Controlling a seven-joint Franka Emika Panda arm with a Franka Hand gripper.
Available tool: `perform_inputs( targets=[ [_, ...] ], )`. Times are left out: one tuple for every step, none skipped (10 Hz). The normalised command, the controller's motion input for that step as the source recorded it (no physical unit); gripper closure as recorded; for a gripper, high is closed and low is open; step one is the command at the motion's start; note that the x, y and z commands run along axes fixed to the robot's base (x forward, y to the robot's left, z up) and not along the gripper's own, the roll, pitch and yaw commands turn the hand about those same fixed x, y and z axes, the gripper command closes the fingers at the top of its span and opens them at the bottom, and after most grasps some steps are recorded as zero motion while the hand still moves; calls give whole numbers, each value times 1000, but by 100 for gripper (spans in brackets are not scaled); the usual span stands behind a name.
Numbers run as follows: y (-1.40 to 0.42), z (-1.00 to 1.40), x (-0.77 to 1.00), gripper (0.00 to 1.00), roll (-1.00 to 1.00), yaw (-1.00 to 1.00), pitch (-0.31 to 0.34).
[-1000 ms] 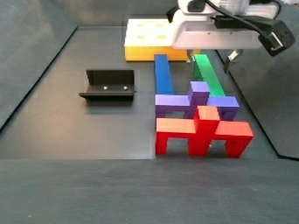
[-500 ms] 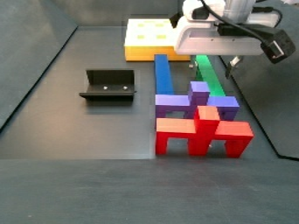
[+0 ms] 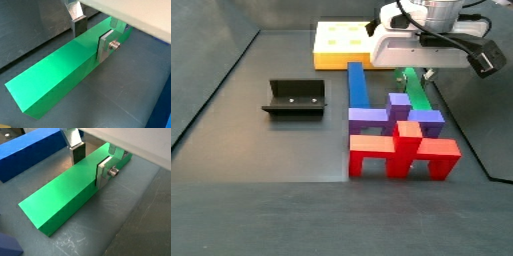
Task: Pick up the green object. Move up. Move to above the board. Insert the green object.
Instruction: Pick up the green object.
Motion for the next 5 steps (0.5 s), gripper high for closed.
perform_inputs(
  targets=[
    [0, 0, 0, 100, 0, 0, 0],
    [0, 0, 0, 100, 0, 0, 0],
    [0, 0, 0, 100, 0, 0, 0],
    [0, 0, 0, 100, 0, 0, 0],
    [0, 0, 0, 100, 0, 0, 0]
  ],
)
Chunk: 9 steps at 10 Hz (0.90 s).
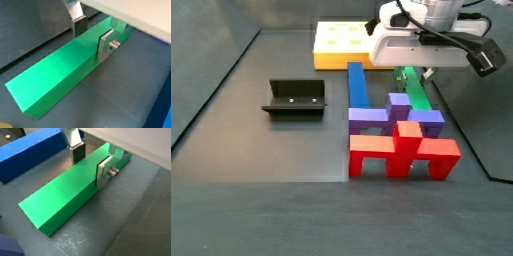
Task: Pick up the green object. Move up. Move to above the board. Insert the green object.
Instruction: Pick up the green object.
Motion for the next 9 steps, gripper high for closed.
perform_inputs(
  targets=[
    [0, 0, 0, 100, 0, 0, 0],
    [0, 0, 0, 100, 0, 0, 0],
    [0, 0, 0, 100, 0, 0, 0],
    [0, 0, 0, 100, 0, 0, 0],
    [0, 0, 0, 100, 0, 0, 0],
    [0, 0, 0, 100, 0, 0, 0],
    [0, 0, 0, 100, 0, 0, 0],
    [0, 0, 0, 100, 0, 0, 0],
    [0, 0, 0, 100, 0, 0, 0]
  ],
)
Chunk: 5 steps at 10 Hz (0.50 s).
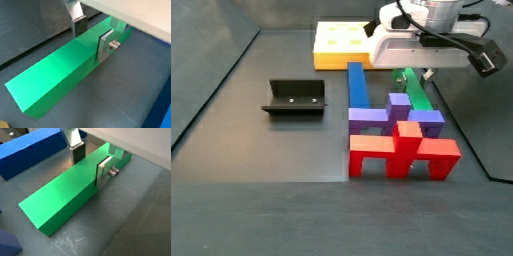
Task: Pick up the green object. Move up. Move to above the board. Insert the green object.
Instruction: Move up, then move to above the board.
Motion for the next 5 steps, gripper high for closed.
perform_inputs(
  targets=[
    [0, 833, 0, 100, 0, 0, 0],
    [4, 758, -28, 100, 2, 41, 41],
    [11, 569, -38, 100, 13, 42, 81],
    [7, 226, 9, 100, 41, 17, 60],
    [0, 1400, 0, 100, 0, 0, 0]
  ],
)
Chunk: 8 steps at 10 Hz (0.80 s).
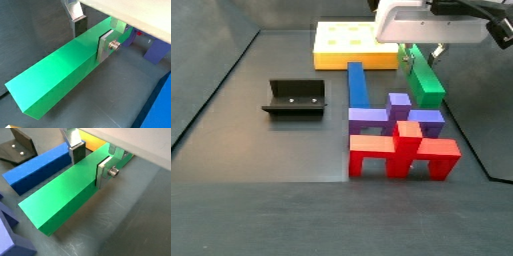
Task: Pick up the green object. Move up. Move to above the board. Insert the green object.
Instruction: Move to above the board.
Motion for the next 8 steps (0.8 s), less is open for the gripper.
perform_inputs(
  targets=[
    [-1, 1400, 0, 100, 3, -3, -8],
    [5, 1400, -55, 100, 30, 2, 32],
    [3, 1400, -45, 100, 45, 3, 24],
    [1, 1400, 3, 100, 43, 3, 44],
    [3, 1400, 22, 100, 20, 5, 93],
    [-2, 1400, -19, 100, 21, 5, 94],
    [-2, 628, -8, 100, 22, 6, 58],
    [2, 231, 29, 100, 20, 2, 46]
  ],
)
